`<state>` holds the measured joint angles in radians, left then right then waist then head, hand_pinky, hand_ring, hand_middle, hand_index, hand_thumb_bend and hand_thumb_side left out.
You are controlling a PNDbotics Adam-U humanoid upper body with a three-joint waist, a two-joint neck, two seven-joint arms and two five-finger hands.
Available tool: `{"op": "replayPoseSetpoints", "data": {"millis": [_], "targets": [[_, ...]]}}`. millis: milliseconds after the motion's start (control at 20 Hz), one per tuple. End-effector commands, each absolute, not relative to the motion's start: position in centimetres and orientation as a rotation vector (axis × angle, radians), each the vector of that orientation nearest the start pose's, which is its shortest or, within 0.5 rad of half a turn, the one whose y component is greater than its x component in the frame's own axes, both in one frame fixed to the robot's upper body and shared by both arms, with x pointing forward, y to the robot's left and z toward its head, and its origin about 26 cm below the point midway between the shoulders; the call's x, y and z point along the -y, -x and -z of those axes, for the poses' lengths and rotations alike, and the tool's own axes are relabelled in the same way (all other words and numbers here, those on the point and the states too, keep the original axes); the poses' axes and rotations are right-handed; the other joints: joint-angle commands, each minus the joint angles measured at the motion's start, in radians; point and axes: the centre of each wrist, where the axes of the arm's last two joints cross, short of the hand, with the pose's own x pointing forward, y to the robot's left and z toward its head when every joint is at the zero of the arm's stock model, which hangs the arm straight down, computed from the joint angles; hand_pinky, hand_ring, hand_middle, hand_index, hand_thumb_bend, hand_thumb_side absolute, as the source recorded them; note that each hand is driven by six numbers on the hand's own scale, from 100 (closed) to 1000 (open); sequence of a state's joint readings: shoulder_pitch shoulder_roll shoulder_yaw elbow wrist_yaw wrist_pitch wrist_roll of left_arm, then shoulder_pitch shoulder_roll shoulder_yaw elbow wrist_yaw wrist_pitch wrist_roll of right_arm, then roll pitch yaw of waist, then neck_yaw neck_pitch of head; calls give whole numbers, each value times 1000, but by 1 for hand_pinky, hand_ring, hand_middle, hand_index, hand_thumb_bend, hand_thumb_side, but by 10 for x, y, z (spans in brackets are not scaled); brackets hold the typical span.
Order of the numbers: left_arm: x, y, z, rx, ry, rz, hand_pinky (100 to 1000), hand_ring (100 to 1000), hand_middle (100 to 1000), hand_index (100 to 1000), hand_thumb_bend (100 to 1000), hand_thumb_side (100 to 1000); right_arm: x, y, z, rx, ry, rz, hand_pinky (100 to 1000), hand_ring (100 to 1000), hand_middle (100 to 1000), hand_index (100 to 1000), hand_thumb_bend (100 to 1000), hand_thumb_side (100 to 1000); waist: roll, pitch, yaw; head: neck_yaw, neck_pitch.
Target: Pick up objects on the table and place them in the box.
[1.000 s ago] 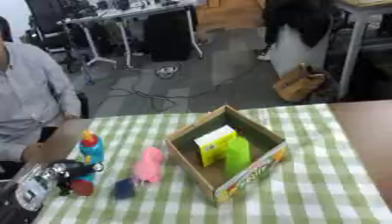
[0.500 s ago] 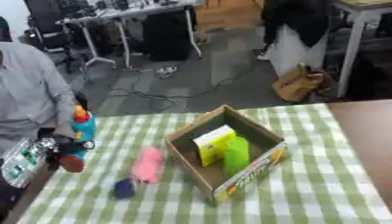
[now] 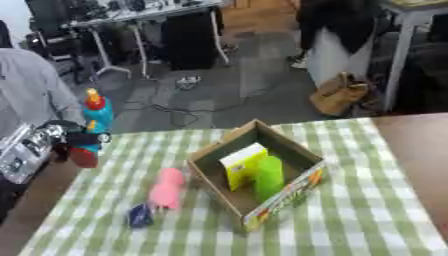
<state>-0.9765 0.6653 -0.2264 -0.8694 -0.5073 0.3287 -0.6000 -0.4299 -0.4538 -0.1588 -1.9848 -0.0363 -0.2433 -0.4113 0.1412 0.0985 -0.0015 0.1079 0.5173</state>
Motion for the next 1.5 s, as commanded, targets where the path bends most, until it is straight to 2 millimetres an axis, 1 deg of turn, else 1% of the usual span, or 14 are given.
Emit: {"op": "replayPoseSetpoints", "data": {"millis": [50,200,350,400,600,750,900,1050,1150,1250,1400,1500], "targets": [[-342,-473,-268,1068,-705,1026,100,100,100,146,100,834,303,-301,-272,-3446,-554,-134,824,891,824,935,100,1000,11,-33,-3,-3,3],[-315,-481,-280,1105,-718,1084,100,100,100,146,100,828,301,-301,-272,-3450,-543,-128,823,891,824,936,100,1000,16,-36,-10,0,2],[-303,-487,-283,1120,-732,1117,100,100,100,147,100,822,301,-301,-271,-3453,-538,-124,823,891,823,935,100,1000,18,-37,-13,4,2],[-289,-490,-288,1145,-738,1141,100,100,100,147,100,819,300,-302,-271,-3456,-531,-120,822,891,823,935,100,1000,23,-38,-21,11,3],[-259,-497,-297,1218,-779,1199,100,100,100,148,100,803,298,-302,-272,-3462,-511,-109,822,891,823,935,100,1000,33,-41,-38,24,4],[-238,-499,-300,1287,-809,1236,100,100,100,148,100,798,296,-303,-272,-3466,-490,-104,823,891,823,935,100,1000,39,-43,-47,33,2],[-219,-502,-296,1339,-823,1285,100,100,100,149,100,797,293,-303,-274,-3469,-462,-98,823,891,823,935,100,1000,44,-41,-56,46,-1],[-205,-503,-289,1383,-850,1328,100,100,100,150,100,788,290,-304,-275,-3469,-434,-92,823,891,823,935,100,1000,45,-37,-68,57,-7],[-195,-503,-288,1438,-913,1358,100,100,100,152,100,777,288,-305,-277,-3469,-412,-86,823,891,823,936,100,1000,45,-32,-78,68,-12],[-191,-504,-284,1472,-967,1379,100,100,100,152,100,774,287,-305,-278,-3469,-398,-83,823,891,823,936,100,1000,44,-28,-82,74,-14],[-181,-503,-283,1563,-1094,1451,100,100,100,156,100,764,282,-306,-282,-3462,-355,-70,822,891,823,936,100,1000,46,-13,-104,101,-21],[-179,-504,-278,1600,-1160,1508,100,100,100,158,100,766,280,-306,-283,-3460,-335,-65,821,891,823,936,100,1000,46,-5,-115,107,-21]]}}
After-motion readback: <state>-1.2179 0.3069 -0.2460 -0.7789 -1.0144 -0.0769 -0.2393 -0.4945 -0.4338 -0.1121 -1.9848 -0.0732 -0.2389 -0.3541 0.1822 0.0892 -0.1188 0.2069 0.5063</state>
